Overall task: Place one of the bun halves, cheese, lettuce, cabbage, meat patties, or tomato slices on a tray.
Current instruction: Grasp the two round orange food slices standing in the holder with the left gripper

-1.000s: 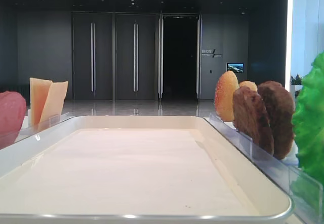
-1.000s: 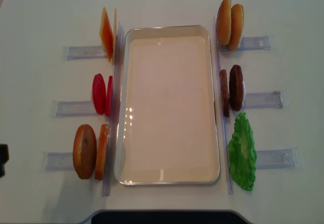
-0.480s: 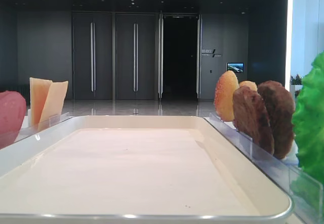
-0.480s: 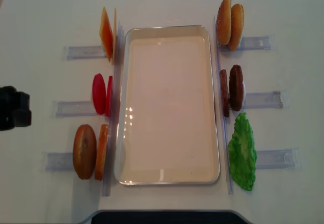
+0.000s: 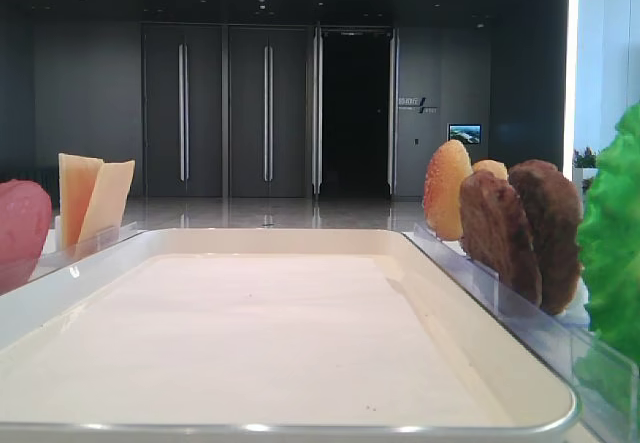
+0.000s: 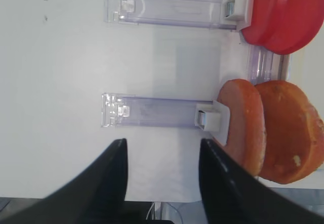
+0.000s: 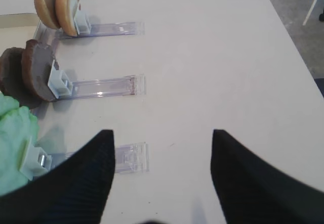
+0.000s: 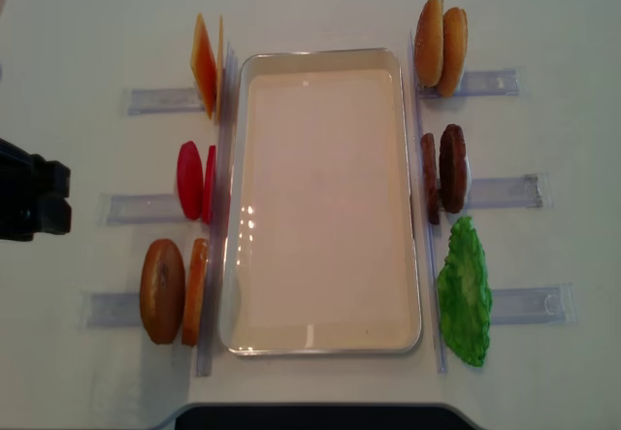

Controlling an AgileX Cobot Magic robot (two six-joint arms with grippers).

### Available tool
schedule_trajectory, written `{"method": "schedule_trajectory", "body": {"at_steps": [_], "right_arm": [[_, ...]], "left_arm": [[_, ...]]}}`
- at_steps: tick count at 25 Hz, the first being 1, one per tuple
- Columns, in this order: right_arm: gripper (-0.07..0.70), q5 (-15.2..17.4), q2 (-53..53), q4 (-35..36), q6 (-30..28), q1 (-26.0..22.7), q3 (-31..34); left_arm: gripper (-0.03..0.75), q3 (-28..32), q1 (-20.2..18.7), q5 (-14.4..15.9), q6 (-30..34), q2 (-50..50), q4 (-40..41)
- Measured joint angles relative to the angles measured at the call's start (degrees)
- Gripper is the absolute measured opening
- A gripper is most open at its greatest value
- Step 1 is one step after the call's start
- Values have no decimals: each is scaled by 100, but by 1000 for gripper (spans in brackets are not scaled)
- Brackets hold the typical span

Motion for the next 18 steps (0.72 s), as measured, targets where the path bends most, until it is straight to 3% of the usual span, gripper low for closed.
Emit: {"method": "schedule_trajectory", "body": {"at_steps": [9,12,18], "right_arm": [[429,0,0,0,0,0,0],[429,0,0,0,0,0,0],[429,0,0,0,0,0,0]], "left_arm": [[428,0,-103,0,63,0,-341],[429,0,-544,-61,-179,0,-335],[429,0,-1912,-301,-1313,0,-86]]}}
